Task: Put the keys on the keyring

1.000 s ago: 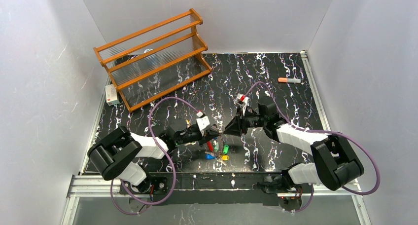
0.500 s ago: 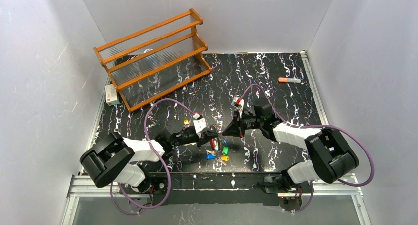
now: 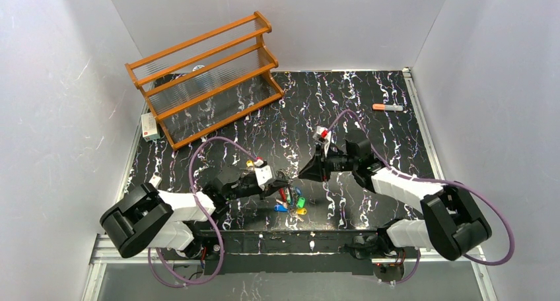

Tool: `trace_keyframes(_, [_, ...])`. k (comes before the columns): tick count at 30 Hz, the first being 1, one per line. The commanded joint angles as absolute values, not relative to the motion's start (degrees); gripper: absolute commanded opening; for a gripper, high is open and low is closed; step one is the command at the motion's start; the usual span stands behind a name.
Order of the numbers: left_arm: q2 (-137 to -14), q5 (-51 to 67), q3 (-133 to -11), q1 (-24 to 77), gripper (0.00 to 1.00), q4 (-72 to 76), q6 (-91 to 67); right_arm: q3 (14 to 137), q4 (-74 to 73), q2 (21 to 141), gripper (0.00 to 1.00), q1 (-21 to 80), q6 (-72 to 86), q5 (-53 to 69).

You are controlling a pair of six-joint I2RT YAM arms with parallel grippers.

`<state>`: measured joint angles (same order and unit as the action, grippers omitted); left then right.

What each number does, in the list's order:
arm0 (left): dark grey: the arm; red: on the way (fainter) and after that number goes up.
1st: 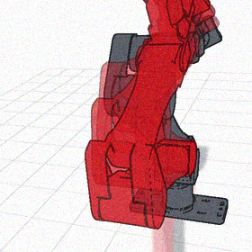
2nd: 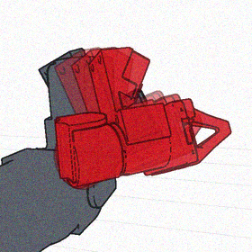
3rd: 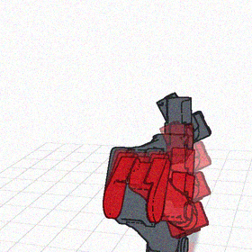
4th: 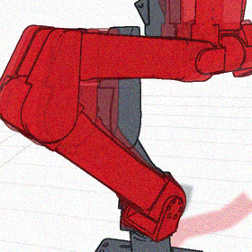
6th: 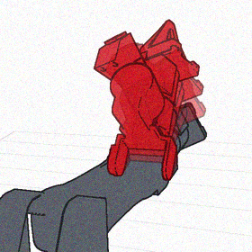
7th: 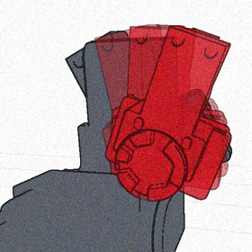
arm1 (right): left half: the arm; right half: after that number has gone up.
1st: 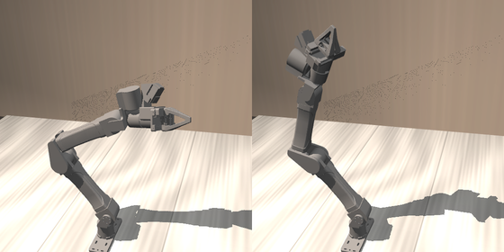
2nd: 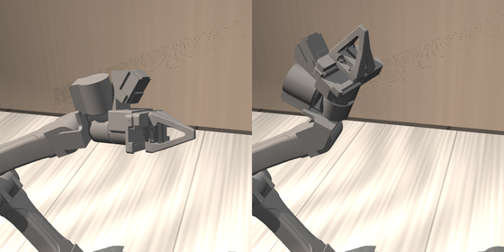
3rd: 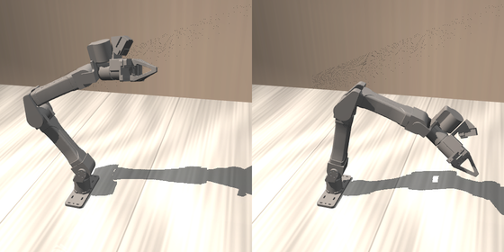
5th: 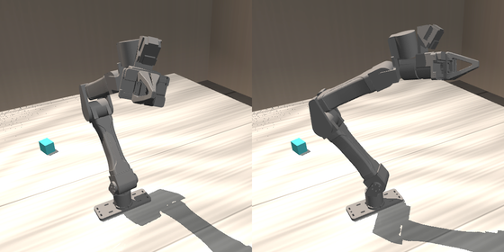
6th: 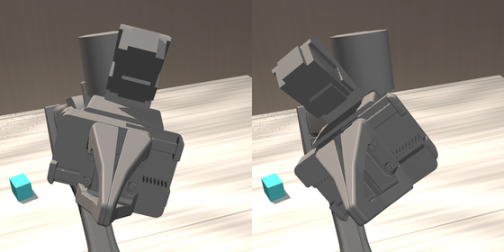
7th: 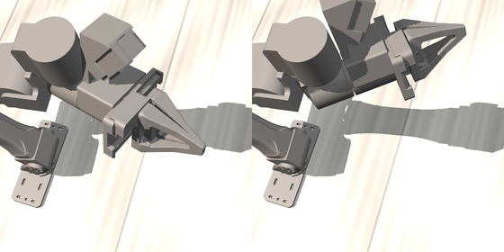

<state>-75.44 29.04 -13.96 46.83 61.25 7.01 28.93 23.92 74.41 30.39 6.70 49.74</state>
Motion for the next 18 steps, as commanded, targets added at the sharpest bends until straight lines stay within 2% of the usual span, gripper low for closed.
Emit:
trace_keyframes(1, [-71.3, 30.4, -11.7, 46.9, 0.00, 64.2, 13.1, 26.9, 26.6, 69.5, 0.30, 30.5, 4.5, 52.8])
trace_keyframes(3, [-70.1, 31.0, -10.8, 46.9, 0.00, 64.6, 15.2, 26.1, 26.5, 68.3, 0.35, 30.7, 2.9, 54.2])
trace_keyframes(10, [-66.6, 33.7, -8.0, 47.0, 0.00, 65.4, 21.0, 22.4, 28.8, 64.8, 0.44, 33.1, -3.8, 53.7])
trace_keyframes(18, [-62.7, 34.9, -6.1, 46.9, 0.00, 65.5, 23.6, 18.9, 33.1, 61.5, 0.51, 41.9, -17.5, 43.3])
